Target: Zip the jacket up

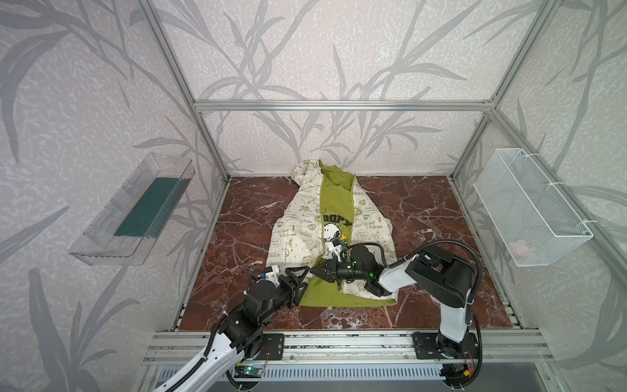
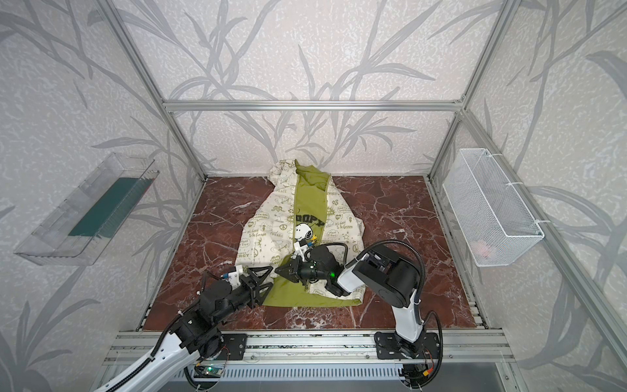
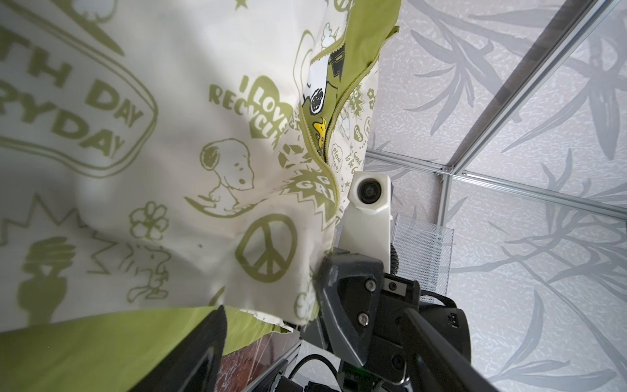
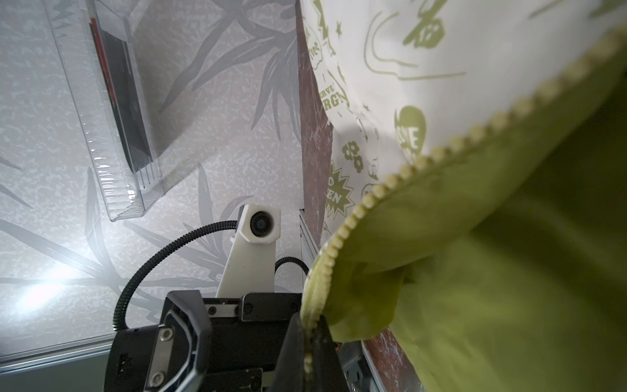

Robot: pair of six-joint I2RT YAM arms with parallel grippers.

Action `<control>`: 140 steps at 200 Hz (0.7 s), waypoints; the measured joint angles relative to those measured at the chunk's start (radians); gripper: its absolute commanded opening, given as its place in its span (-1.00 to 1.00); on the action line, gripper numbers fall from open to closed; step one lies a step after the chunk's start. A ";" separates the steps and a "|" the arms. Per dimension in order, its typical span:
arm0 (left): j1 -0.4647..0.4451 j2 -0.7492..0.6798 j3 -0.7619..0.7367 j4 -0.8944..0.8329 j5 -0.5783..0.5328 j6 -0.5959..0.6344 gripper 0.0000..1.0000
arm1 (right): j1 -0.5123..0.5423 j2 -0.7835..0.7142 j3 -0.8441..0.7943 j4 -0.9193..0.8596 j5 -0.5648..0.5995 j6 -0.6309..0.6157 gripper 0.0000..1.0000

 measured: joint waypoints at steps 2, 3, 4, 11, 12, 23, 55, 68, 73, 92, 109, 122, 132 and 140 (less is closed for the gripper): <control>0.000 -0.003 0.000 0.000 0.000 -0.003 0.67 | 0.000 0.000 0.000 0.002 0.000 0.002 -1.00; -0.001 -0.004 0.000 0.000 -0.001 -0.003 0.67 | 0.000 0.000 0.000 0.002 0.000 0.002 -1.00; -0.001 -0.006 0.000 0.000 -0.003 -0.005 0.68 | 0.000 0.000 0.000 0.003 0.000 0.002 -1.00; -0.003 -0.012 -0.001 0.001 -0.010 -0.011 0.68 | 0.000 0.000 0.000 0.005 -0.001 0.005 -1.00; -0.003 -0.012 -0.001 0.001 -0.011 -0.012 0.68 | 0.000 0.000 0.000 0.005 -0.001 0.005 -1.00; -0.007 -0.012 -0.001 0.001 -0.017 -0.021 0.67 | 0.000 0.000 0.000 0.006 -0.001 0.007 -1.00; -0.015 0.019 -0.004 0.017 -0.040 -0.033 0.70 | -0.002 0.000 0.000 0.038 0.000 0.023 -1.00; -0.020 0.045 -0.006 0.034 -0.045 -0.043 0.73 | -0.002 0.000 0.000 0.053 -0.001 0.032 -1.00; -0.023 0.058 -0.006 0.042 -0.047 -0.045 0.73 | -0.002 0.000 0.000 0.058 -0.001 0.034 -1.00; -0.041 0.114 -0.006 0.089 -0.060 -0.060 0.73 | -0.002 0.000 0.003 0.066 -0.002 0.044 -1.00; -0.050 0.156 -0.006 0.123 -0.068 -0.072 0.74 | -0.002 0.000 0.005 0.071 -0.001 0.052 -1.00; -0.054 0.181 -0.006 0.142 -0.076 -0.078 0.74 | -0.002 0.000 0.005 0.082 -0.001 0.058 -1.00; -0.054 0.196 -0.006 0.152 -0.085 -0.081 0.74 | -0.002 0.000 0.005 0.089 -0.001 0.062 -1.00; -0.054 0.201 -0.006 0.161 -0.092 -0.085 0.74 | -0.004 0.000 0.005 0.094 -0.001 0.068 -1.00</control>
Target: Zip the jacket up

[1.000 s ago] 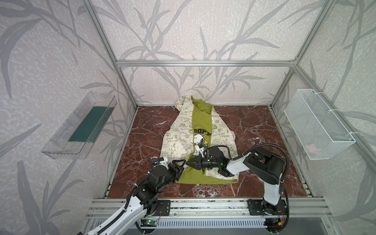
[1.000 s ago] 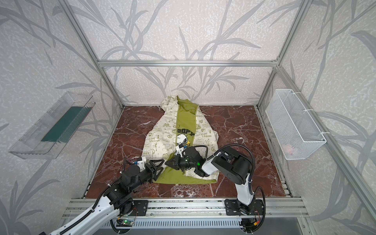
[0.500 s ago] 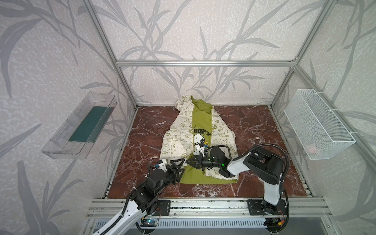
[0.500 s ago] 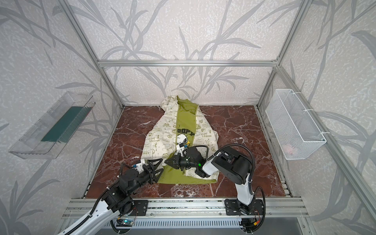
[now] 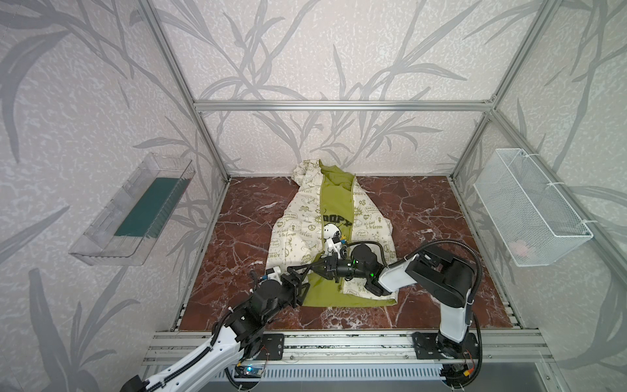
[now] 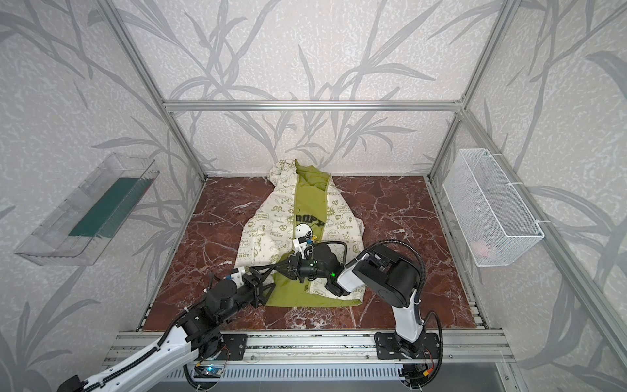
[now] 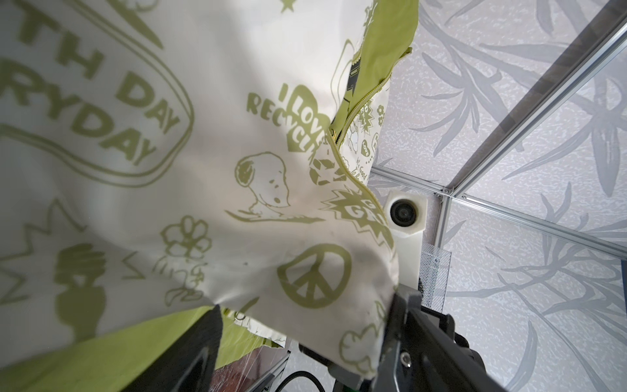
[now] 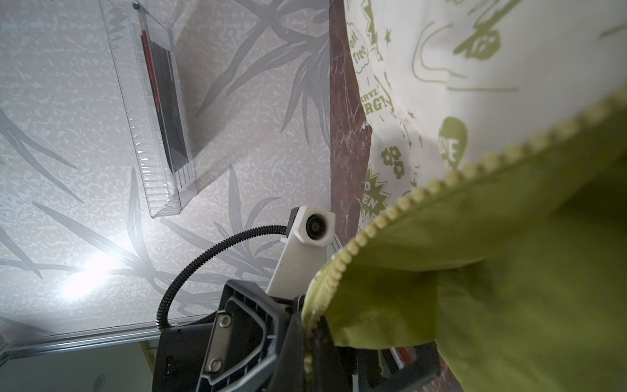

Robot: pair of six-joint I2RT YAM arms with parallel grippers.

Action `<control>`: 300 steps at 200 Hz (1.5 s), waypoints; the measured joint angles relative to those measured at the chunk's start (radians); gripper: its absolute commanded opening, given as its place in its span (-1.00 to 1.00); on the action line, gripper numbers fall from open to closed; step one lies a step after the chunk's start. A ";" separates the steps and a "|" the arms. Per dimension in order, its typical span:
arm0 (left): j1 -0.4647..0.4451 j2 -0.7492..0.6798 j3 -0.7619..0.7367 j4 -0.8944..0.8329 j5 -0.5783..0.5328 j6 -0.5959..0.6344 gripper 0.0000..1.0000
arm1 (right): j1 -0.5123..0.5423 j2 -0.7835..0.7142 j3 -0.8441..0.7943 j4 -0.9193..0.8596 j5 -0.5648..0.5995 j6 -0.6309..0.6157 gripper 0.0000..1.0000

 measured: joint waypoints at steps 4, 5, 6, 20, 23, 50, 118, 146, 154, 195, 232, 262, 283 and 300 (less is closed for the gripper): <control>0.000 0.001 0.000 0.002 -0.003 -0.001 0.74 | -0.001 0.000 -0.001 0.002 0.000 0.003 -1.00; 0.000 0.001 0.000 0.003 -0.004 -0.001 0.74 | -0.002 0.000 -0.001 0.002 0.000 0.003 -1.00; 0.000 0.001 0.000 0.003 -0.005 -0.001 0.74 | -0.002 0.000 -0.001 0.003 0.001 0.003 -1.00; 0.000 -0.001 0.000 0.008 -0.018 -0.001 0.72 | -0.003 0.000 -0.005 0.015 0.000 0.009 -1.00; 0.000 -0.002 0.000 0.008 -0.021 -0.001 0.72 | -0.003 0.000 -0.006 0.016 0.000 0.009 -1.00; 0.000 -0.029 -0.001 0.006 -0.052 0.002 0.62 | -0.003 0.000 -0.008 0.016 -0.002 0.013 -1.00; 0.000 -0.085 -0.002 0.004 -0.088 0.019 0.43 | 0.000 0.040 0.032 -0.013 -0.037 0.012 -1.00; 0.000 -0.076 -0.002 0.003 -0.087 0.029 0.20 | 0.001 0.049 0.051 -0.043 -0.053 0.008 -1.00; 0.000 -0.074 -0.002 0.003 -0.088 0.027 0.14 | 0.002 0.049 0.056 -0.056 -0.056 0.005 -1.00; 0.000 -0.074 -0.002 0.003 -0.090 0.034 -0.26 | 0.004 0.049 0.060 -0.100 -0.064 -0.008 -1.00; 0.000 -0.074 -0.003 -0.026 -0.090 0.038 -0.66 | 0.004 0.050 0.061 -0.097 -0.061 -0.011 -1.00; 0.000 -0.073 -0.003 -0.031 -0.090 0.039 -0.84 | 0.004 0.051 0.061 -0.100 -0.054 -0.011 -1.00; 0.001 -0.073 -0.003 -0.033 -0.095 0.035 -0.98 | 0.002 0.054 0.061 -0.097 -0.048 -0.011 -1.00; 0.001 -0.073 -0.003 -0.034 -0.096 0.038 -1.00 | 0.002 0.054 0.061 -0.097 -0.047 -0.011 -0.90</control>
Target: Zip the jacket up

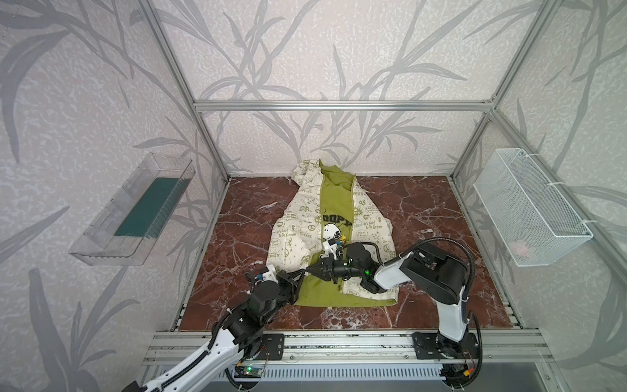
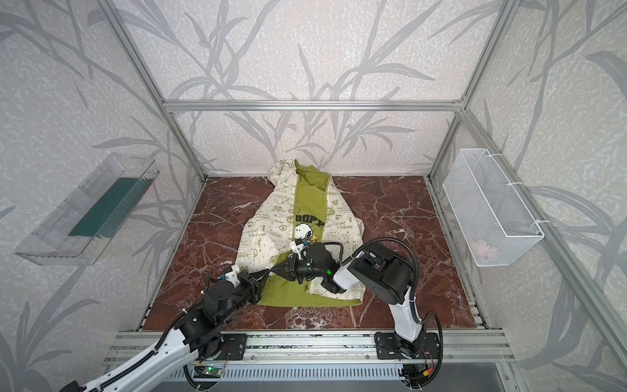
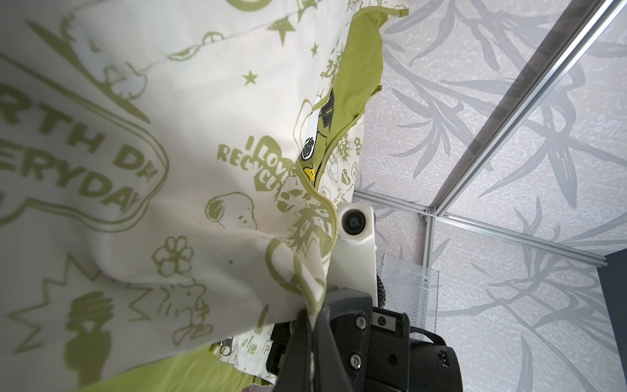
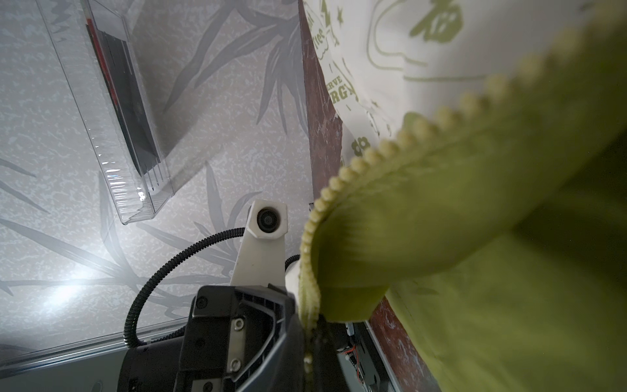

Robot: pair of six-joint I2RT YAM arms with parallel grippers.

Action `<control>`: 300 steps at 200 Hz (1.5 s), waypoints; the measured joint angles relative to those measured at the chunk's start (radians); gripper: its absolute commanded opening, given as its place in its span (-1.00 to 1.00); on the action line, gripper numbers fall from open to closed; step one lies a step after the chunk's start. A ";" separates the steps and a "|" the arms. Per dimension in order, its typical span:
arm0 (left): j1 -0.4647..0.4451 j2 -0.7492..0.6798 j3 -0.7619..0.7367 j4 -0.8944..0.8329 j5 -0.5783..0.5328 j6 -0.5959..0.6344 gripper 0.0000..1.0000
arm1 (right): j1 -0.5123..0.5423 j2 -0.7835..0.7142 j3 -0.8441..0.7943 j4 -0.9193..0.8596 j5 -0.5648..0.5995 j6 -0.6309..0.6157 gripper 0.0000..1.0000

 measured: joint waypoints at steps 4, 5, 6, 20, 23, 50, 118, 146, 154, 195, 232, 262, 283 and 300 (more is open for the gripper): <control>0.000 0.000 0.000 0.000 0.000 0.000 -1.00 | 0.000 0.000 0.000 0.000 0.000 0.000 -0.81; 0.000 0.000 0.000 0.000 0.000 0.000 -1.00 | 0.000 0.000 0.000 0.000 0.000 0.000 -0.78; 0.000 0.000 0.000 0.000 0.000 0.000 -1.00 | 0.000 0.000 -0.001 0.000 0.000 0.000 -0.76; 0.000 0.000 0.000 0.000 0.000 0.002 -1.00 | 0.000 0.000 -0.008 0.002 0.006 0.002 -0.44; 0.000 0.000 0.000 0.001 0.000 0.002 -1.00 | 0.000 0.000 -0.013 0.003 0.006 0.004 -0.38; 0.000 0.000 0.000 -0.005 0.010 0.012 -1.00 | -0.008 -0.044 -0.088 -0.051 0.033 -0.002 -0.11; -0.001 0.039 0.000 -0.008 0.049 0.040 -1.00 | -0.010 -0.503 -0.047 -0.955 0.204 -0.288 0.24; 0.000 0.039 0.000 -0.008 0.070 0.045 -1.00 | -0.005 -0.518 0.065 -1.299 0.303 -0.426 0.25; 0.000 0.039 0.000 -0.009 0.077 0.046 -1.00 | -0.002 -0.500 0.089 -1.380 0.331 -0.451 0.26; 0.000 0.037 0.000 -0.024 0.101 0.049 -1.00 | 0.052 -0.356 0.221 -1.678 0.446 -0.548 0.27; -0.001 0.037 0.000 -0.035 0.110 0.049 -1.00 | 0.071 -0.302 0.274 -1.737 0.472 -0.581 0.25; 0.000 0.033 0.000 -0.035 0.120 0.048 -1.00 | 0.071 -0.262 0.278 -1.723 0.458 -0.585 0.21; -0.001 0.026 0.000 -0.037 0.124 0.047 -1.00 | 0.071 -0.247 0.290 -1.720 0.455 -0.585 0.10; 0.000 0.017 0.000 -0.043 0.125 0.046 -1.00 | 0.071 -0.227 0.311 -1.717 0.455 -0.589 -0.01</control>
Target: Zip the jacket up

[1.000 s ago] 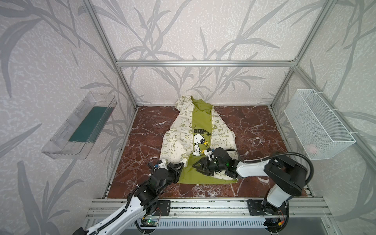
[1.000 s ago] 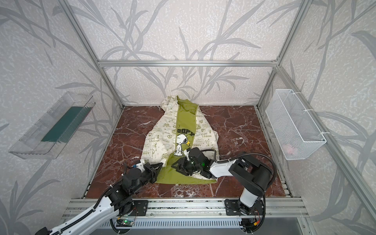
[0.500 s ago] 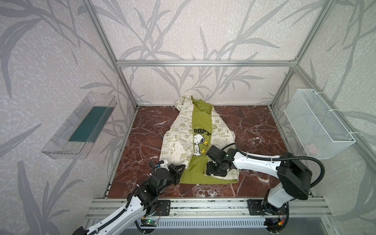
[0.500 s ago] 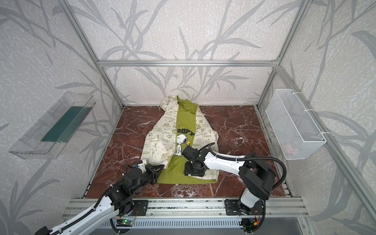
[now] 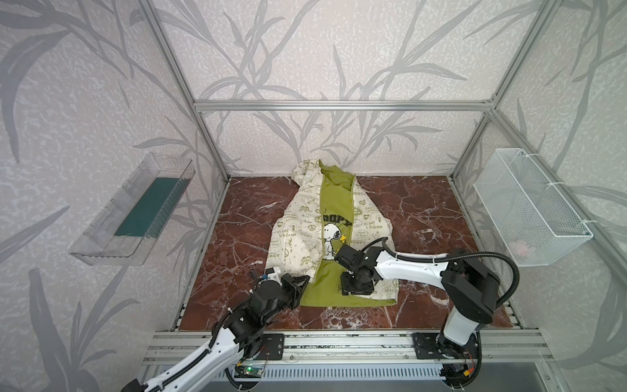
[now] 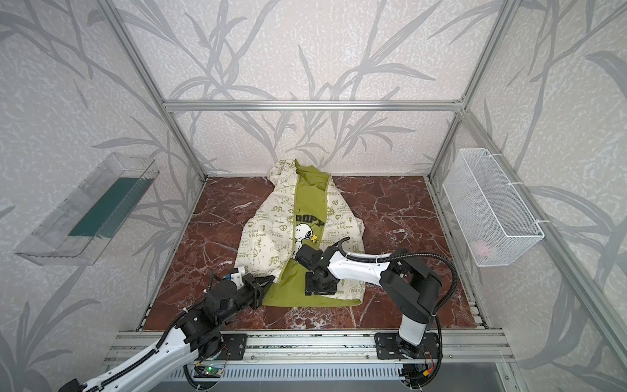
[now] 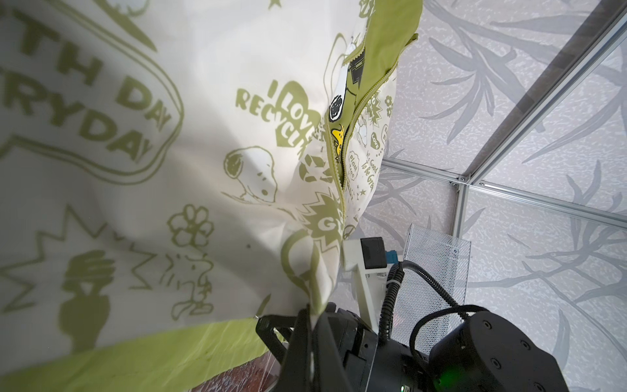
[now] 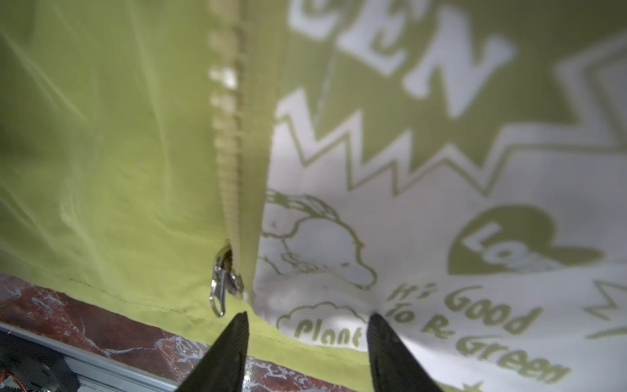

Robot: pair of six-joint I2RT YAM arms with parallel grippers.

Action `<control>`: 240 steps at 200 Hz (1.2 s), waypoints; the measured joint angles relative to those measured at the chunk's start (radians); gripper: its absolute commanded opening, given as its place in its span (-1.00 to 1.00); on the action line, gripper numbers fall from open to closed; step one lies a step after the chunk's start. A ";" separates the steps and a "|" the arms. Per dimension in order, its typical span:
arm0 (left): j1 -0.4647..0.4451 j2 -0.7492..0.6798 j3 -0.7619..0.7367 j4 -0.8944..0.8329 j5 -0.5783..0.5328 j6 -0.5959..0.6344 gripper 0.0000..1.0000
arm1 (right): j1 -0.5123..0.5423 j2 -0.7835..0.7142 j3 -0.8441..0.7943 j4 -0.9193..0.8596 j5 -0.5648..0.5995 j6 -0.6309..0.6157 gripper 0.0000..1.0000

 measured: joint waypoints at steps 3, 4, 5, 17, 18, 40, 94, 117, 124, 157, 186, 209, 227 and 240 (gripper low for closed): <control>0.000 -0.002 0.000 -0.002 0.000 0.000 -1.00 | 0.000 0.003 0.003 0.001 0.000 0.000 -0.04; 0.000 -0.002 0.000 -0.002 0.000 0.000 -1.00 | 0.000 0.005 0.004 0.002 0.000 0.000 -0.04; 0.000 -0.003 0.000 -0.002 0.000 0.000 -1.00 | 0.000 0.006 0.005 0.002 0.000 0.000 -0.05; 0.000 -0.010 0.000 -0.008 0.002 0.000 -1.00 | 0.000 0.017 0.015 0.000 0.001 -0.003 -0.10; 0.000 -0.011 0.000 -0.008 0.002 0.000 -1.00 | 0.000 0.017 0.016 0.000 0.000 -0.002 -0.11; 0.000 -0.024 0.000 -0.014 0.002 0.000 -1.00 | 0.000 0.030 0.031 -0.011 0.008 -0.005 -0.20; 0.000 -0.035 0.000 -0.019 0.002 -0.001 -1.00 | 0.008 0.094 0.117 -0.106 0.068 -0.032 -0.49; 0.000 -0.034 0.000 -0.024 0.002 -0.001 -1.00 | 0.014 0.100 0.129 -0.133 0.091 -0.045 -0.73; 0.000 -0.034 0.000 -0.027 0.002 -0.001 -1.00 | 0.015 0.100 0.129 -0.138 0.094 -0.048 -0.83; 0.000 -0.034 0.000 -0.031 0.002 -0.001 -1.00 | 0.016 0.093 0.129 -0.157 0.109 -0.053 -1.00; 0.000 -0.029 0.000 -0.032 0.002 -0.001 -1.00 | 0.016 0.056 0.129 -0.177 0.116 -0.062 -1.00; 0.000 -0.013 0.000 -0.029 0.002 -0.001 -1.00 | 0.015 -0.004 0.120 -0.166 0.108 -0.071 -1.00; 0.000 0.010 0.000 -0.019 0.003 -0.001 -1.00 | 0.008 -0.091 0.062 -0.086 0.077 -0.080 -1.00; 0.000 0.032 0.000 -0.002 0.004 0.000 -1.00 | -0.004 -0.150 0.004 -0.016 0.048 -0.080 -1.00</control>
